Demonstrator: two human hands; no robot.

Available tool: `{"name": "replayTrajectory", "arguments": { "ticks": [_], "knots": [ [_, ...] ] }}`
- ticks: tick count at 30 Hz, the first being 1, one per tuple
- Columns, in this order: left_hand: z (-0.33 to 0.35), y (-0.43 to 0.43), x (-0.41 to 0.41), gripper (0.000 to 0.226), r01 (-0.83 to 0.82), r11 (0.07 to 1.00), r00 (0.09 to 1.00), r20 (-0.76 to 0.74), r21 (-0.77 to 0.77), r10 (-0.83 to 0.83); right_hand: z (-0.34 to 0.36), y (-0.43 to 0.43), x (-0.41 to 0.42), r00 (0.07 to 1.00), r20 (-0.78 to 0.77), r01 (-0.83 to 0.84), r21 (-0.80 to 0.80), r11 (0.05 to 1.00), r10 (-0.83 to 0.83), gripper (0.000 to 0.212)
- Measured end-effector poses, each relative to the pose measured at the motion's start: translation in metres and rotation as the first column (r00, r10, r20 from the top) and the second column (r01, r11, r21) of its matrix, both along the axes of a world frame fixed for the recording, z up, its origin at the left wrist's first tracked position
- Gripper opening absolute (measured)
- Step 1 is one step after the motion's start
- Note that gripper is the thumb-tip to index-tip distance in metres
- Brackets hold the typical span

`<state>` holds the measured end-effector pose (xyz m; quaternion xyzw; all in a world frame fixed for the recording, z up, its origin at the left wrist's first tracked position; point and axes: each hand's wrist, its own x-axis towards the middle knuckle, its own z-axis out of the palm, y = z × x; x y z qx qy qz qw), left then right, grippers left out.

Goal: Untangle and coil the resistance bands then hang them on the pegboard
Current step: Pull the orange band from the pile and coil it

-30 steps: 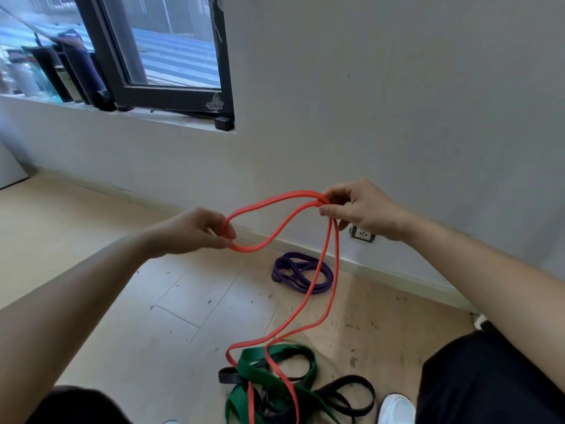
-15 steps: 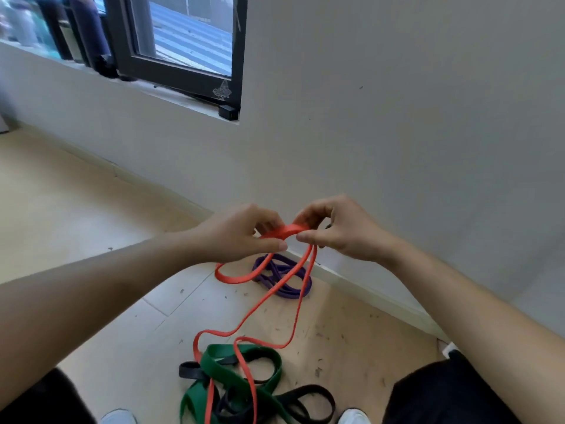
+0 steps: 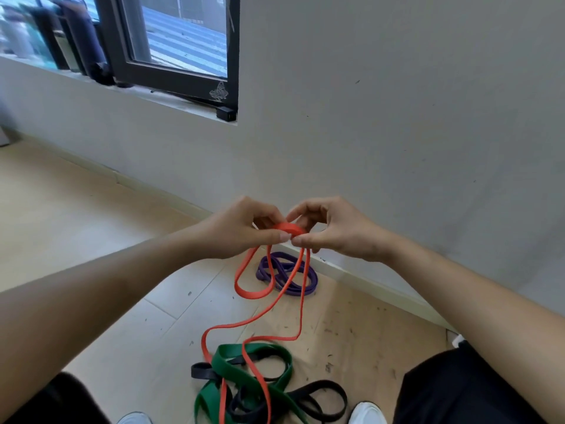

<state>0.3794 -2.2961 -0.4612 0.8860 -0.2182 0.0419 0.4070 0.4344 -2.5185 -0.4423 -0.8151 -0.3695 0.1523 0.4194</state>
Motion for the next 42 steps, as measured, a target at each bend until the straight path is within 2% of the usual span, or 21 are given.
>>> {"name": "replayTrajectory", "arguments": {
  "ticks": [4, 7, 12, 14, 17, 20, 24, 27, 30, 33, 36, 39, 42],
  "knots": [
    [0.014, 0.005, -0.002, 0.013, -0.042, 0.991, 0.998, 0.034, -0.126, 0.046, -0.007, 0.005, 0.0, 1.0, 0.025, -0.008, -0.032, 0.999, 0.009, 0.018],
    [0.026, 0.01, -0.006, 0.022, -0.074, 0.969, 0.994, 0.058, -0.237, 0.09, -0.015, 0.008, 0.002, 1.0, -0.006, 0.007, -0.055, 0.998, -0.007, 0.01],
    [0.04, 0.026, -0.01, 0.029, -0.152, 0.885, 0.981, 0.044, -0.44, 0.19, -0.019, 0.009, 0.006, 0.993, -0.11, 0.032, -0.026, 0.999, -0.035, 0.009],
    [0.041, 0.035, -0.01, 0.03, -0.185, 0.863, 0.975, 0.022, -0.469, 0.221, -0.018, 0.009, 0.009, 0.993, -0.112, 0.033, -0.018, 0.999, -0.035, 0.011],
    [0.036, 0.057, -0.006, 0.028, -0.253, 0.87, 0.964, -0.038, -0.424, 0.262, -0.013, 0.007, 0.013, 0.996, -0.056, 0.076, 0.022, 0.997, -0.075, 0.014],
    [0.024, 0.084, -0.002, 0.018, -0.296, 0.919, 0.954, -0.133, -0.262, 0.27, -0.005, 0.001, 0.016, 0.989, 0.017, 0.147, 0.089, 0.985, -0.149, 0.016],
    [0.004, 0.095, -0.001, 0.016, -0.233, 0.972, 0.943, -0.243, 0.016, 0.229, -0.006, -0.001, 0.017, 0.978, 0.094, 0.18, 0.091, 0.98, -0.188, 0.017],
    [-0.007, 0.088, 0.002, 0.016, -0.158, 0.976, 0.927, -0.319, 0.149, 0.199, -0.008, 0.001, 0.017, 0.974, 0.127, 0.18, 0.074, 0.981, -0.188, 0.017],
    [-0.008, 0.075, 0.002, 0.018, -0.074, 0.991, 0.873, -0.474, 0.111, 0.118, -0.009, 0.003, 0.016, 0.973, 0.137, 0.178, 0.061, 0.982, -0.185, 0.018],
    [-0.001, 0.056, -0.001, 0.021, -0.028, 0.999, 0.861, -0.507, 0.019, 0.034, -0.012, 0.007, 0.014, 0.974, 0.165, 0.153, 0.012, 0.988, -0.153, 0.02],
    [0.007, 0.032, -0.003, 0.029, -0.069, 0.996, 0.896, -0.443, -0.051, 0.039, -0.016, 0.012, 0.011, 0.972, 0.213, 0.117, -0.057, 0.991, -0.103, 0.022],
    [0.011, 0.012, -0.005, 0.04, -0.127, 0.987, 0.943, -0.321, -0.1, 0.088, -0.016, 0.014, 0.009, 0.972, 0.214, 0.112, -0.054, 0.992, -0.098, 0.029],
    [0.011, 0.005, -0.005, 0.034, -0.146, 0.981, 0.971, -0.21, -0.128, 0.118, -0.015, 0.014, 0.007, 0.981, 0.17, 0.101, -0.018, 0.995, -0.097, 0.039]
  ]
}}
